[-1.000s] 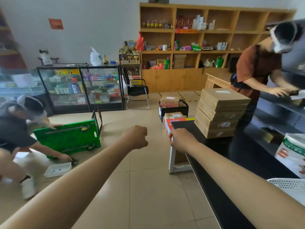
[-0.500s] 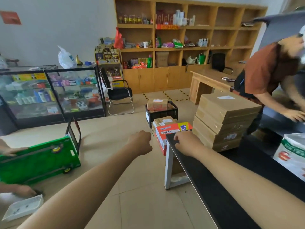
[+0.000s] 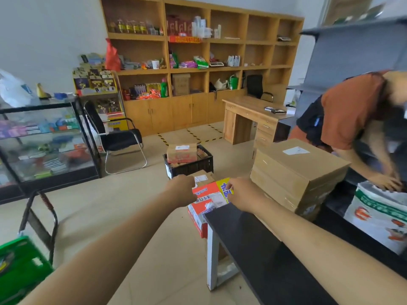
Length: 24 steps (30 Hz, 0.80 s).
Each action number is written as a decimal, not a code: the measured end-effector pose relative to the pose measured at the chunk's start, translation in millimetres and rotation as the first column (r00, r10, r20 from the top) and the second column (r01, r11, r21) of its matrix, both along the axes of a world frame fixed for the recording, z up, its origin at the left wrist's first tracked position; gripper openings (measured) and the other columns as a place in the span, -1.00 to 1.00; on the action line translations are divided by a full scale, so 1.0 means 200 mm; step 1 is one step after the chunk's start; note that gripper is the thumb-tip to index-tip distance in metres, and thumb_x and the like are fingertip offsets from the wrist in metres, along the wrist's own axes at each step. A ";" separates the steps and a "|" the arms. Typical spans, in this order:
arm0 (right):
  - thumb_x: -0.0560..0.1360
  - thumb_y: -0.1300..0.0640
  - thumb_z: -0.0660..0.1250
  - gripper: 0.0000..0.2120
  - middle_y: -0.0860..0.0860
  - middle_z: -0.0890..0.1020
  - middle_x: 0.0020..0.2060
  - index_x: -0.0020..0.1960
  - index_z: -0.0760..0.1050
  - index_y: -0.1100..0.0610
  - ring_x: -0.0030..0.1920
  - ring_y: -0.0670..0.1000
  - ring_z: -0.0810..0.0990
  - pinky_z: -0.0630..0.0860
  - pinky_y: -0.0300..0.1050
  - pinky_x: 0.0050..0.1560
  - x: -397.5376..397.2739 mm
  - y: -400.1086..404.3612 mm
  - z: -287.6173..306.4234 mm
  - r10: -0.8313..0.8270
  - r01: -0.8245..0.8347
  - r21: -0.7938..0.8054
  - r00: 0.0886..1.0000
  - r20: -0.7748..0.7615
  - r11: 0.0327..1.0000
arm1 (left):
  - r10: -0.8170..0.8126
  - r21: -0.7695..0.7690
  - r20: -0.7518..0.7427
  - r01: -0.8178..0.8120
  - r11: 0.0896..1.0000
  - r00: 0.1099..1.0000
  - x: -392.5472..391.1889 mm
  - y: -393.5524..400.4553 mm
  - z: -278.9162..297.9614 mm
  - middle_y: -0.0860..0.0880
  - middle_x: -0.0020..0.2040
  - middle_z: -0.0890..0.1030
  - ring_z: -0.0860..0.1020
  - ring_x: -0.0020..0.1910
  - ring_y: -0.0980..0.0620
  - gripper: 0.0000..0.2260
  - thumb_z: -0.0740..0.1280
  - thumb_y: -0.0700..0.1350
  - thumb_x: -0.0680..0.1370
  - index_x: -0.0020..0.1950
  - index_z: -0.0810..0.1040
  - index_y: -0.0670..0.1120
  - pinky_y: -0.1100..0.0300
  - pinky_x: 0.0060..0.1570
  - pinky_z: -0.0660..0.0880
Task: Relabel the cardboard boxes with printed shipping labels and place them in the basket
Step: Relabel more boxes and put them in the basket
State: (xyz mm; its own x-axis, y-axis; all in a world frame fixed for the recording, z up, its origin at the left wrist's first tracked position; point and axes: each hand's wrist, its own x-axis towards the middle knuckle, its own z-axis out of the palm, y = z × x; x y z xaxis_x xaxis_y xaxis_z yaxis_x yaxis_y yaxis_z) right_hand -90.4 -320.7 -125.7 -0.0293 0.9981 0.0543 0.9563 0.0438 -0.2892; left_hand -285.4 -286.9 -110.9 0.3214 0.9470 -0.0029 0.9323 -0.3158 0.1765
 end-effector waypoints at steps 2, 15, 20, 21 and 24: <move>0.49 0.20 0.26 -0.79 0.06 0.58 0.10 0.10 0.53 0.09 0.12 0.08 0.51 0.44 -0.11 0.00 0.05 0.13 0.00 -0.074 0.074 0.002 0.996 -0.044 0.997 | -0.064 0.011 0.003 0.064 0.998 0.998 0.07 0.19 0.00 -0.01 0.07 0.60 0.57 -0.04 0.02 -0.66 0.39 0.03 0.49 0.23 0.52 -0.04 0.21 -0.19 0.52; 0.49 0.20 0.25 -0.83 0.06 0.64 0.03 0.01 0.58 0.12 0.13 0.10 0.53 0.51 0.01 0.11 0.51 0.54 0.10 -0.560 0.594 0.106 0.794 -0.236 0.797 | -0.532 -0.007 0.146 0.539 0.842 0.834 0.83 1.08 0.12 -0.02 0.09 0.58 0.54 0.07 -0.03 -0.71 0.37 0.04 0.48 0.16 0.53 -0.02 0.03 0.10 0.51; 0.49 0.23 0.26 -0.79 0.05 0.65 0.06 0.04 0.61 0.10 0.14 0.11 0.55 0.48 -0.03 0.19 0.81 0.49 0.09 -0.685 0.731 0.145 0.678 -0.266 0.667 | -0.657 0.020 0.220 0.670 0.742 0.721 1.23 1.14 0.14 -0.03 0.07 0.61 0.56 0.05 -0.03 -0.71 0.38 0.01 0.46 0.15 0.56 -0.05 0.09 0.06 0.52; 0.49 0.23 0.27 -0.80 0.04 0.65 0.06 0.04 0.61 0.08 0.14 0.11 0.55 0.48 -0.01 0.19 0.87 0.48 0.09 -0.707 0.755 0.146 0.652 -0.272 0.640 | -0.675 0.031 0.218 0.686 0.727 0.705 1.31 1.15 0.15 -0.03 0.07 0.62 0.56 0.03 -0.02 -0.70 0.38 0.02 0.47 0.16 0.56 -0.05 0.13 0.02 0.50; 0.48 0.23 0.28 -0.82 0.03 0.64 0.03 0.01 0.59 0.05 0.12 0.10 0.55 0.50 0.05 0.17 1.04 0.45 0.07 -0.742 0.802 0.144 0.592 -0.315 0.579 | -0.700 0.036 0.238 0.714 0.699 0.673 1.52 1.17 0.15 -0.05 0.10 0.63 0.56 0.07 -0.03 -0.70 0.37 0.01 0.48 0.17 0.57 -0.07 0.11 0.04 0.49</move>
State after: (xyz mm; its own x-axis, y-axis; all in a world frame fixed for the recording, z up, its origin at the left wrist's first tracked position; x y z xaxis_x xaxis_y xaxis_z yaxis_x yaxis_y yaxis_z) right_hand 118.3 -230.6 -112.5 0.7877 0.5813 0.2040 0.5793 -0.5861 -0.5665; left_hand 19.2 -51.9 -80.2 0.8931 0.4368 0.1079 0.3684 -0.8475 0.3820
